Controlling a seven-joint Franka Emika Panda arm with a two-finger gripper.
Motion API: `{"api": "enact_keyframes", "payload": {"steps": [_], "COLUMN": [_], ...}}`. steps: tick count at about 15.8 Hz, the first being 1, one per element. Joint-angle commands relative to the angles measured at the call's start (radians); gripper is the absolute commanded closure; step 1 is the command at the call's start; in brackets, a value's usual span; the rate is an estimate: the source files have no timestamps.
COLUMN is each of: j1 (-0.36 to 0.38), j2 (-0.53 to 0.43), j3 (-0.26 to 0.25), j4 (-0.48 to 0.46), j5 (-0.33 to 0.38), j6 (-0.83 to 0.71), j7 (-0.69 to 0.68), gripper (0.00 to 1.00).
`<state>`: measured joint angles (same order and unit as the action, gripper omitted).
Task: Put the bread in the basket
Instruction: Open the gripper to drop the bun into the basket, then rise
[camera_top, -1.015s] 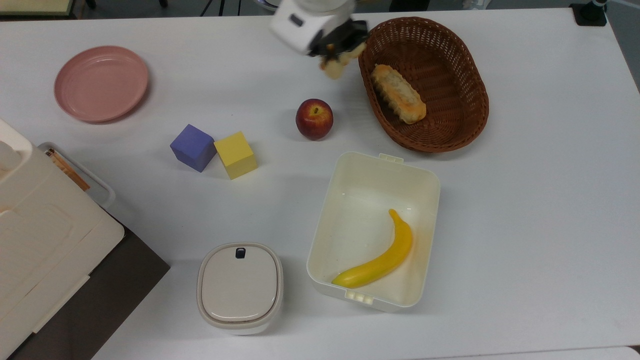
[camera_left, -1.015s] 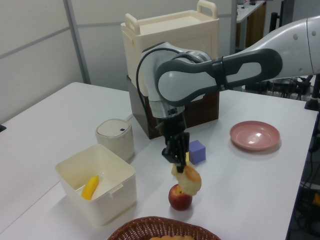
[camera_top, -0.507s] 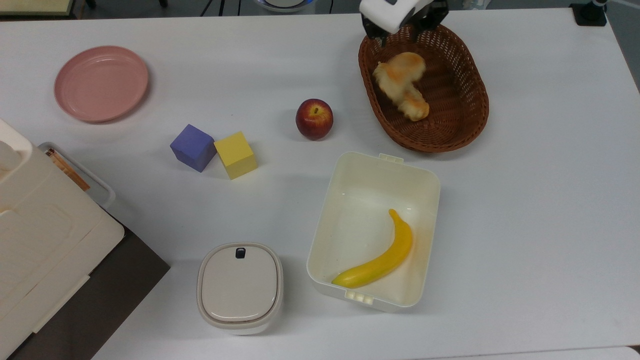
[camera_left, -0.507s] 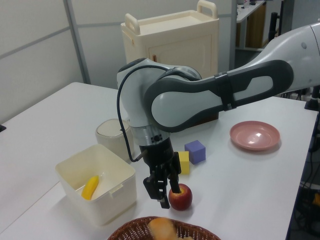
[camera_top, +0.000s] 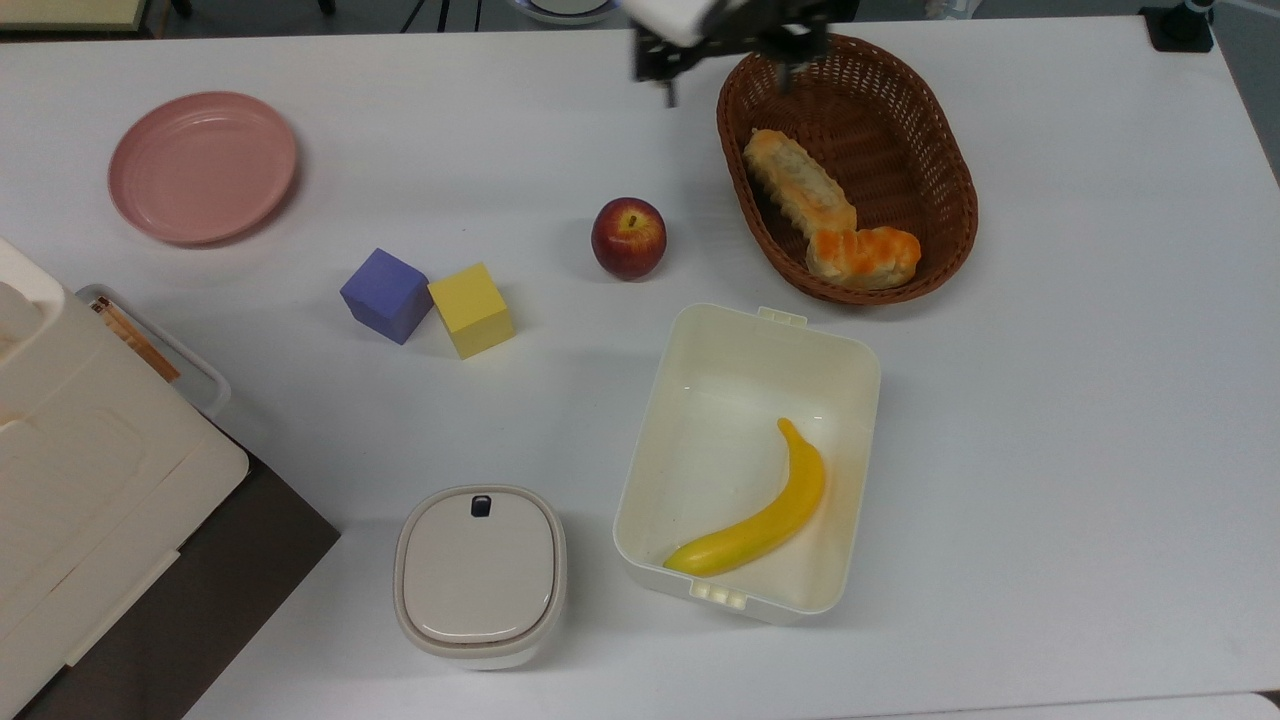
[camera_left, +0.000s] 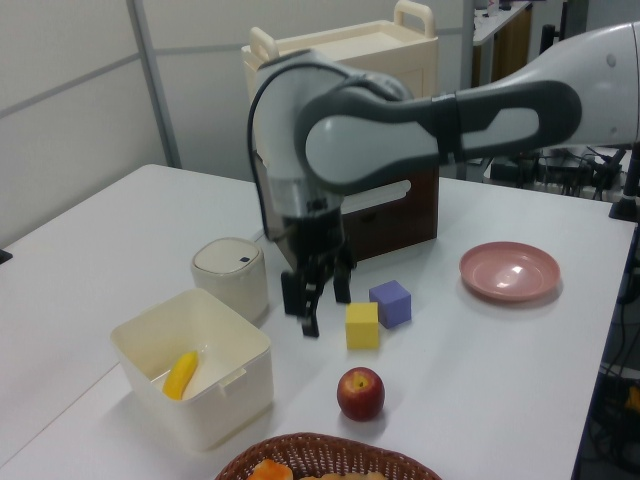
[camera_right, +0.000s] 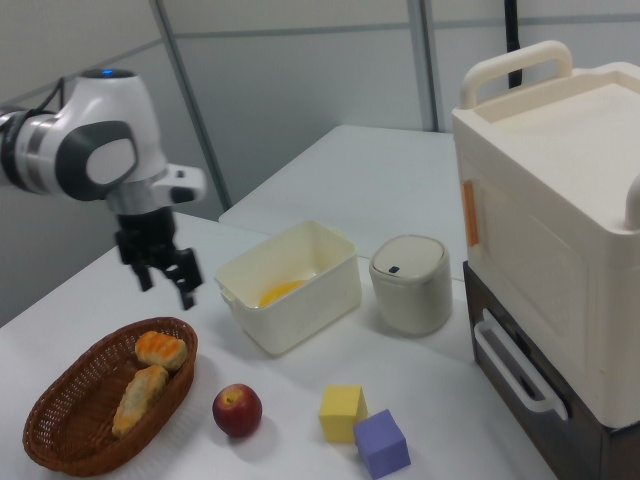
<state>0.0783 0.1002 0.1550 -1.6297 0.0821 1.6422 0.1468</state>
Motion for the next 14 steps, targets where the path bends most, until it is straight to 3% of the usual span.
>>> {"api": "enact_keyframes", "payload": {"steps": [1, 9, 11, 14], "j1": [-0.112, -0.281, -0.273, -0.206], "j2": [-0.004, 0.006, 0.001, 0.000], "j3": [-0.002, -0.008, -0.046, -0.124], "j4": [0.030, 0.044, 0.045, 0.045], "j5": [-0.057, -0.148, -0.154, -0.151], "j6": [-0.008, 0.024, 0.028, 0.057], "j7": [-0.113, -0.256, -0.262, -0.253], "gripper": [0.00, 0.00, 0.00, 0.00]}}
